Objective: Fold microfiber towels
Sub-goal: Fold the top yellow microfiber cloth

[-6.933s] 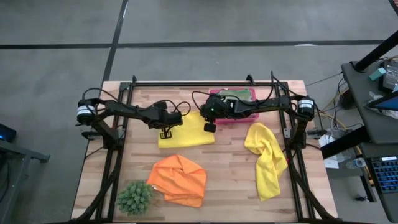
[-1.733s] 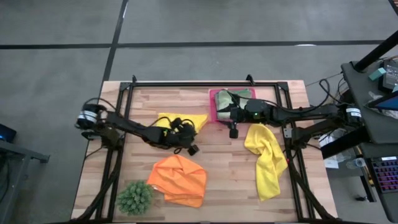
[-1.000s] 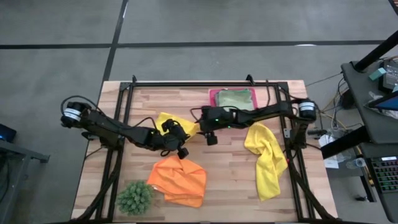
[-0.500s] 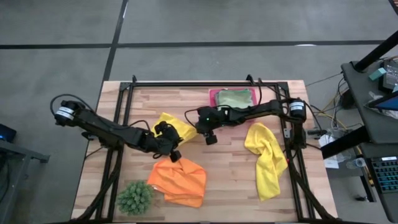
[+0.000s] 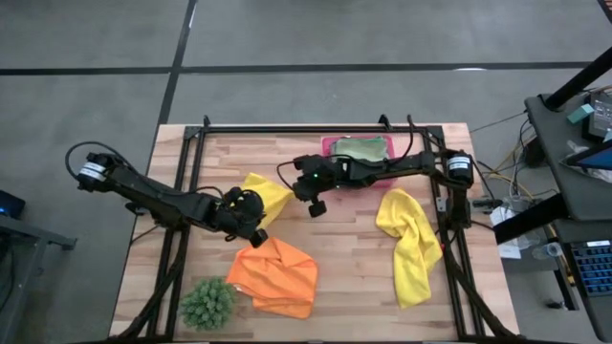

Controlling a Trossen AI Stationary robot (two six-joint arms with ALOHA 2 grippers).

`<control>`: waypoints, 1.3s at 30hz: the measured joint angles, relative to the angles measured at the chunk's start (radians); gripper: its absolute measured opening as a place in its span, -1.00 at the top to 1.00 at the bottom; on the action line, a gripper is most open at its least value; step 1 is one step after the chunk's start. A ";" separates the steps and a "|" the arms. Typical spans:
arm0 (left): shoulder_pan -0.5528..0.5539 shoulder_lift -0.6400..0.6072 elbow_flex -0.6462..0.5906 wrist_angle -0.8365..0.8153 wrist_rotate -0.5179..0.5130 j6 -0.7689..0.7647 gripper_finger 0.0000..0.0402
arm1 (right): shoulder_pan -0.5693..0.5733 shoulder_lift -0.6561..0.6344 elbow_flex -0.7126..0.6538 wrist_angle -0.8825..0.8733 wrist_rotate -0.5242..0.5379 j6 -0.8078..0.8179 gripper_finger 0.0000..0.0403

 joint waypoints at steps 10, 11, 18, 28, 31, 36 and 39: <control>-0.023 -0.022 -0.001 -0.130 0.056 -0.194 1.00 | 0.000 0.120 0.159 -0.010 -0.005 -0.075 0.96; -0.024 -0.018 -0.002 -0.143 0.060 -0.209 1.00 | 0.000 0.142 0.179 -0.012 -0.004 -0.081 0.96; -0.025 0.005 -0.005 -0.273 0.077 -0.360 1.00 | -0.008 0.270 0.342 -0.043 0.003 -0.100 0.96; -0.023 0.063 -0.006 -0.342 0.061 -0.382 1.00 | -0.025 0.418 0.585 -0.192 0.007 -0.073 0.96; -0.020 0.095 -0.006 -0.342 0.046 -0.382 0.99 | -0.032 0.462 0.651 -0.248 0.008 -0.055 0.93; -0.005 0.138 -0.007 -0.345 0.046 -0.383 0.80 | -0.047 0.507 0.729 -0.304 0.008 -0.011 0.73; 0.006 0.155 -0.007 -0.361 0.046 -0.382 0.62 | -0.055 0.510 0.742 -0.301 0.008 0.002 0.55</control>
